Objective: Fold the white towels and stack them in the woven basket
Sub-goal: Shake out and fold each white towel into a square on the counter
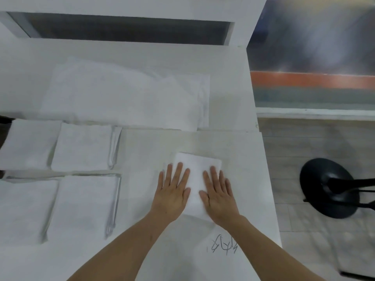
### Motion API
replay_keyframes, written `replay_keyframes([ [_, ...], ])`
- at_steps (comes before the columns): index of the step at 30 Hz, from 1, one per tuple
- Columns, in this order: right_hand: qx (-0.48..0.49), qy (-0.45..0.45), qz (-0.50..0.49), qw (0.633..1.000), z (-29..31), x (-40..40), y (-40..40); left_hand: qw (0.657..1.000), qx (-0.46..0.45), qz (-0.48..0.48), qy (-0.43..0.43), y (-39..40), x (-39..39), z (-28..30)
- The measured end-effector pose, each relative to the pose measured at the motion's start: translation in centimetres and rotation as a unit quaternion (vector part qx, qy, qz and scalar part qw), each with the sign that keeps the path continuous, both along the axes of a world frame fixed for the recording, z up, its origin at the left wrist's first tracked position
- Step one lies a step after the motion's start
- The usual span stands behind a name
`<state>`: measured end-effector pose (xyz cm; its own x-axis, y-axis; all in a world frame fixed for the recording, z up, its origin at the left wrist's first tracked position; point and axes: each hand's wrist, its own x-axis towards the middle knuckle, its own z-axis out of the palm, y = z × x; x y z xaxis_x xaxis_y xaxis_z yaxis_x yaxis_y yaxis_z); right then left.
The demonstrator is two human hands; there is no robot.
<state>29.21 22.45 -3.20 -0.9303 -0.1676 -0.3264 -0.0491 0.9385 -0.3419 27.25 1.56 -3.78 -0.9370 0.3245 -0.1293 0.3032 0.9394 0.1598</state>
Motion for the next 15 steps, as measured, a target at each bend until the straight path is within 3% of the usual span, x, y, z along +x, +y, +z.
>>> replay_keyframes([
  [5, -0.007, -0.016, 0.013, 1.0, 0.2, -0.5, 0.2, 1.0, -0.006, 0.01, -0.027, 0.2, 0.0, -0.1],
  [8, -0.057, -0.015, -0.008, 0.998, 1.3, -0.3, 0.5, 0.99, 0.033, 0.11, -0.08, 0.9, 1.0, 1.6],
  [12, -0.121, -0.025, -0.087, 0.989, 2.7, 1.2, 0.8, 0.926, 0.165, 0.294, -0.17, 2.1, 2.4, 4.7],
  [15, -0.195, -0.087, -0.178, 0.96, 3.5, 1.9, 0.1, 0.849, 0.27, 0.393, -0.226, 2.1, 2.0, 5.9],
])
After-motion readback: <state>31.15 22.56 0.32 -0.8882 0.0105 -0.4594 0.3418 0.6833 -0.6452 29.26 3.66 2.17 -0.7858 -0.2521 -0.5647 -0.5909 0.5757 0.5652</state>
